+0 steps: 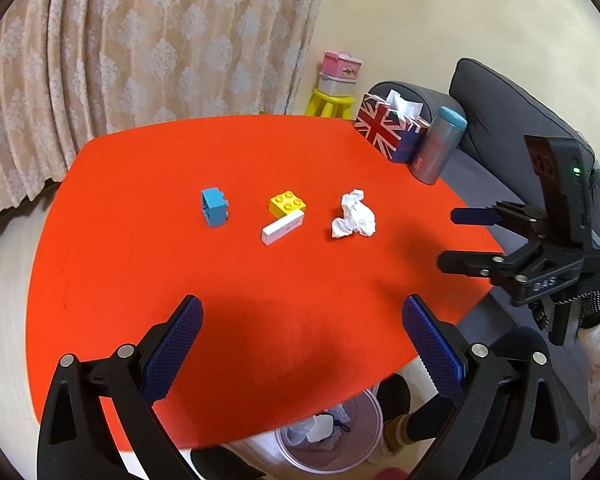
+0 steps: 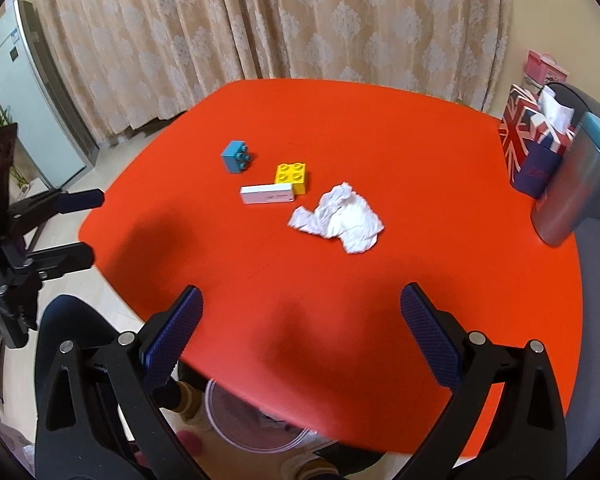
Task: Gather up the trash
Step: 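Move both grippers back over the table toward the crumpled tissue, then grasp the crumpled white tissue with the right gripper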
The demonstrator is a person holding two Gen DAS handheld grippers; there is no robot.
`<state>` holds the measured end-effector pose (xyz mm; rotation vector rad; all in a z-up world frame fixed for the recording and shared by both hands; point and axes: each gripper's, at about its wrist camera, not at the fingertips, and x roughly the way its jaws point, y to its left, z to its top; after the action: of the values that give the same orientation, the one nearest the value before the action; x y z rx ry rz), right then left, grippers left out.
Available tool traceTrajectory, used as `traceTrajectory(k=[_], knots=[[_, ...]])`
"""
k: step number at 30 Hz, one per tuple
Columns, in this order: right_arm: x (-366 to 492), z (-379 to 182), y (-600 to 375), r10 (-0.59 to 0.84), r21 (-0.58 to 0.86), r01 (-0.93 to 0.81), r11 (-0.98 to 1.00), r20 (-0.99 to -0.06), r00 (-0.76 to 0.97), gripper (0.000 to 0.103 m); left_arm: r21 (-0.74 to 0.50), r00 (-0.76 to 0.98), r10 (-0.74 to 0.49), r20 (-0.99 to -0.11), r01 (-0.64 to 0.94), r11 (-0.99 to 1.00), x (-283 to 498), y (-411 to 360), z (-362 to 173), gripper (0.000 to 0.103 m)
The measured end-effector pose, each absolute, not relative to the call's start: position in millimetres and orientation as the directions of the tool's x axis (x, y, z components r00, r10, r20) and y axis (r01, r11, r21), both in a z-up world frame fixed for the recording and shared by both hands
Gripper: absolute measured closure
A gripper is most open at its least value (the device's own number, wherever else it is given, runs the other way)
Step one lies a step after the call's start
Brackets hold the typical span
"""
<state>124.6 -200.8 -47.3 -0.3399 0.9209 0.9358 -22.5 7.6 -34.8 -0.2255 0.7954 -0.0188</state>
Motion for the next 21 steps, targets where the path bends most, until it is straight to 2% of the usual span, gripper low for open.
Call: traceTrajectory(k=[17,21], knots=[[194,-104,-152,0.469,0.147,-0.782,0.606,-0.860,0.202,0.006,-0.216,0.671,-0.107,-0.734,-0.082,0.973,9,26,-54,0.007],[198,-115,-147,0.455,0.139,-0.775,0.616,-0.866,0.206,0.021,-0.220,0.663,-0.108,-0.741,-0.088,0.971,11,28,-59,0.007]])
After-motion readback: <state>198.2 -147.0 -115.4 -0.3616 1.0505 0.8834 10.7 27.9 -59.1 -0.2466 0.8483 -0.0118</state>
